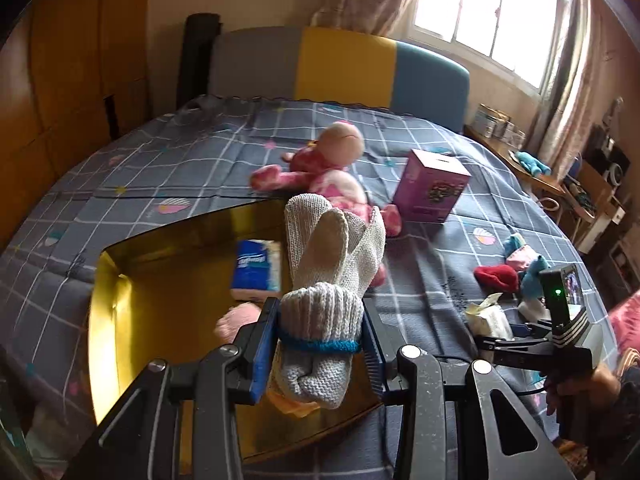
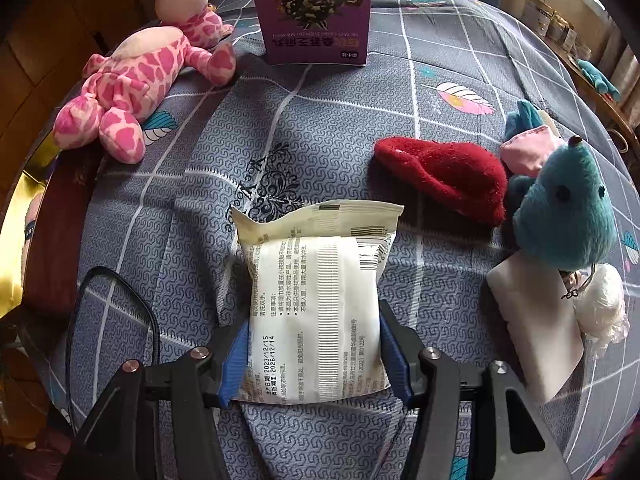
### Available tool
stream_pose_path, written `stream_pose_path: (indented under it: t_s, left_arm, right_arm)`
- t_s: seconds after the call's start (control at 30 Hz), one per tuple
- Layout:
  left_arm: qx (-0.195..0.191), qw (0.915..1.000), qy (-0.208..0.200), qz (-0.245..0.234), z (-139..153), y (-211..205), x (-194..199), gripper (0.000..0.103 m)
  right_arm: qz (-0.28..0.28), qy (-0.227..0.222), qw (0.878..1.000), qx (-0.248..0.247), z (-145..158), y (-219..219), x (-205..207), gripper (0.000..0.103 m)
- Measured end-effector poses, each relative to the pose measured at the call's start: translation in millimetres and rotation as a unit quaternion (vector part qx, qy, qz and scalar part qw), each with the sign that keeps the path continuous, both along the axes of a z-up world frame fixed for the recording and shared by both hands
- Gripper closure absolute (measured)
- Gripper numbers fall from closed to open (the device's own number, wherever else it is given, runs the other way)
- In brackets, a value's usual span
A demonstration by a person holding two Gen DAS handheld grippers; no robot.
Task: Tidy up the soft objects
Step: 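Place the white glove into the gold tray and open the left gripper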
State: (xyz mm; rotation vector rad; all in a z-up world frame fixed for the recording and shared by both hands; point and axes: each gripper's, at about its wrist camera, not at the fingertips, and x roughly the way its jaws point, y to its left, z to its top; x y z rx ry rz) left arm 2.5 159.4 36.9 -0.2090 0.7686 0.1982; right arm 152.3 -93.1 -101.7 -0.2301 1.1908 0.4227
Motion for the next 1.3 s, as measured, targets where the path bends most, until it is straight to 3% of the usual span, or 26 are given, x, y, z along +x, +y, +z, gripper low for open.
stream_pose_path:
  t_s: [0.27, 0.5, 0.77, 0.93, 1.1, 1.2, 1.3]
  left_arm:
    - [-0.043, 0.9973, 0.016, 0.057, -14.0, 47.9, -22.6, 0.063]
    - [-0.088, 0.9862, 0.018, 0.139, -24.2, 109.8, -37.1, 0.063]
    - [-0.128, 0.9757, 0.045, 0.172, -54.3, 143.9, 2.9, 0.063]
    - [-0.124, 0.9744, 0.075, 0.172, -77.6, 149.9, 42.4, 0.063]
    - [-0.107, 0.9783, 0.089, 0.153, -93.5, 148.5, 74.0, 0.059]
    - [-0.101, 0.9796, 0.095, 0.145, -98.7, 147.5, 80.8, 0.052]
    - [-0.075, 0.9821, 0.083, 0.152, -89.4, 144.3, 72.2, 0.039]
  right_arm:
    - [0.000, -0.017, 1.000, 0.001, -1.4, 0.4, -2.3, 0.042]
    - [0.005, -0.026, 1.000, -0.003, -1.5, -0.3, -5.5, 0.042]
    - [0.006, -0.030, 1.000, -0.006, 0.5, 2.9, -7.4, 0.042]
    - [0.007, -0.030, 1.000, -0.006, 0.8, 1.7, -6.8, 0.042]
    - [0.007, -0.033, 0.999, -0.005, 1.1, 3.3, -7.6, 0.042]
    - [0.006, -0.034, 0.999, -0.004, 1.0, 3.3, -7.6, 0.042]
    - [0.005, -0.035, 0.999, -0.004, 1.0, 4.0, -7.1, 0.042]
